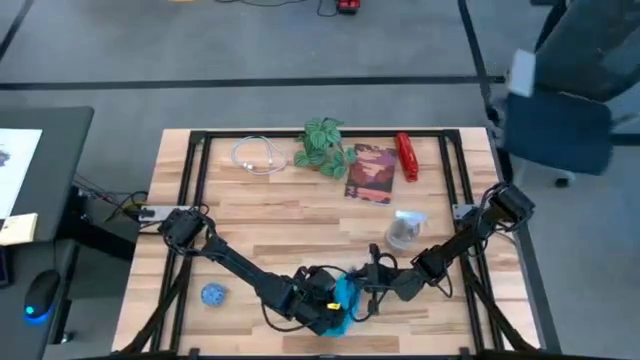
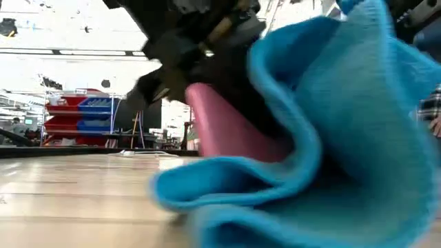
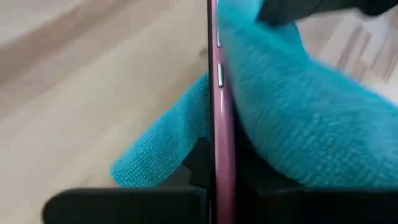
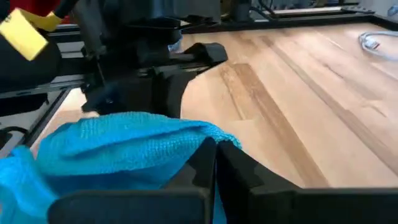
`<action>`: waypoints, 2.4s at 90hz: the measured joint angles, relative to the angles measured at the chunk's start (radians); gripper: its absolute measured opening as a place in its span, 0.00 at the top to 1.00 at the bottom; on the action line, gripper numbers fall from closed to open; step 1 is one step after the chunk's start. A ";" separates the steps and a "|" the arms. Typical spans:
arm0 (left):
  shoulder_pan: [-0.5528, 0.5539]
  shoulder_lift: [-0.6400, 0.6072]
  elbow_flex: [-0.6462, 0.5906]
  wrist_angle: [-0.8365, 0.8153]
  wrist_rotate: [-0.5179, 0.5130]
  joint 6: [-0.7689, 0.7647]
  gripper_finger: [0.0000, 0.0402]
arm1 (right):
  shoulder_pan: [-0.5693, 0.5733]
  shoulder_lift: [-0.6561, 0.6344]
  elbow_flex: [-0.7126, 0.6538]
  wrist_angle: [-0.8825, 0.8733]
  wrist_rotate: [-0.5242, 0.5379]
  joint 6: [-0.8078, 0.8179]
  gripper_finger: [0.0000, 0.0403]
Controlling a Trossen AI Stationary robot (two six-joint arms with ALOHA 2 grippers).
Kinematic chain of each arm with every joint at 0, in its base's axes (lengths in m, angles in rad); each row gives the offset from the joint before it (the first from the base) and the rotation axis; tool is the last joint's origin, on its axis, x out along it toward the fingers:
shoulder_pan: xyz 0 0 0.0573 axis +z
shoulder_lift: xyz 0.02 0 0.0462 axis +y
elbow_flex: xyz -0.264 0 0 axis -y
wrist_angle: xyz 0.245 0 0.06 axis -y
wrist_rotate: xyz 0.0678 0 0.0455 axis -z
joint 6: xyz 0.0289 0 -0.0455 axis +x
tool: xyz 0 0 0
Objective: Apply microfiber cloth
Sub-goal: Wipe the back and front of the pink cellphone with the blue microfiber cloth
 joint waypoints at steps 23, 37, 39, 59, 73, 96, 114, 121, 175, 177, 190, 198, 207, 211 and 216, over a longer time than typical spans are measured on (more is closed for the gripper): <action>0.014 0.001 0.000 0.017 -0.027 0.027 0.99 | 0.034 -0.002 0.002 -0.074 0.122 -0.079 1.00; 0.014 0.001 0.000 0.033 -0.058 0.029 0.99 | 0.062 -0.002 0.002 -0.167 0.176 -0.079 1.00; 0.013 0.001 0.000 0.038 -0.061 0.030 0.99 | 0.065 -0.002 0.002 -0.174 0.180 -0.079 1.00; 0.012 0.001 -0.001 0.105 -0.093 0.091 0.99 | 0.088 0.034 0.001 -0.170 0.182 -0.186 1.00; 0.012 0.001 0.000 0.111 -0.107 0.095 0.99 | 0.098 0.061 0.013 -0.134 0.181 -0.237 1.00; 0.006 -0.002 0.003 0.126 -0.146 0.100 0.99 | 0.144 0.061 0.027 -0.223 0.477 -0.183 1.00; -0.002 -0.003 0.003 0.141 -0.158 0.114 0.99 | 0.146 0.061 0.038 -0.140 0.464 -0.265 1.00; -0.006 -0.003 0.003 0.150 -0.162 0.121 0.99 | 0.142 0.061 0.066 -0.121 0.446 -0.307 1.00; -0.040 -0.004 0.005 0.161 -0.217 0.118 0.99 | 0.194 0.059 0.077 -0.305 0.711 -0.241 1.00; -0.041 -0.004 0.005 0.160 -0.224 0.118 0.99 | 0.192 0.059 0.077 -0.293 0.704 -0.247 1.00; -0.038 -0.004 0.005 0.121 -0.250 0.112 0.99 | 0.192 0.059 0.077 -0.232 0.703 -0.341 1.00; -0.032 -0.004 0.005 0.035 -0.287 0.057 0.99 | 0.201 0.059 0.079 -0.198 0.701 -0.376 1.00; -0.029 -0.004 0.005 -0.117 -0.338 -0.053 0.99 | 0.213 0.058 0.079 -0.186 0.693 -0.388 1.00; -0.032 -0.004 0.005 -0.173 -0.340 -0.106 0.99 | 0.224 0.058 0.079 -0.188 0.694 -0.389 1.00; -0.036 -0.004 0.005 -0.213 -0.340 -0.152 0.99 | 0.242 0.058 0.079 -0.189 0.695 -0.389 1.00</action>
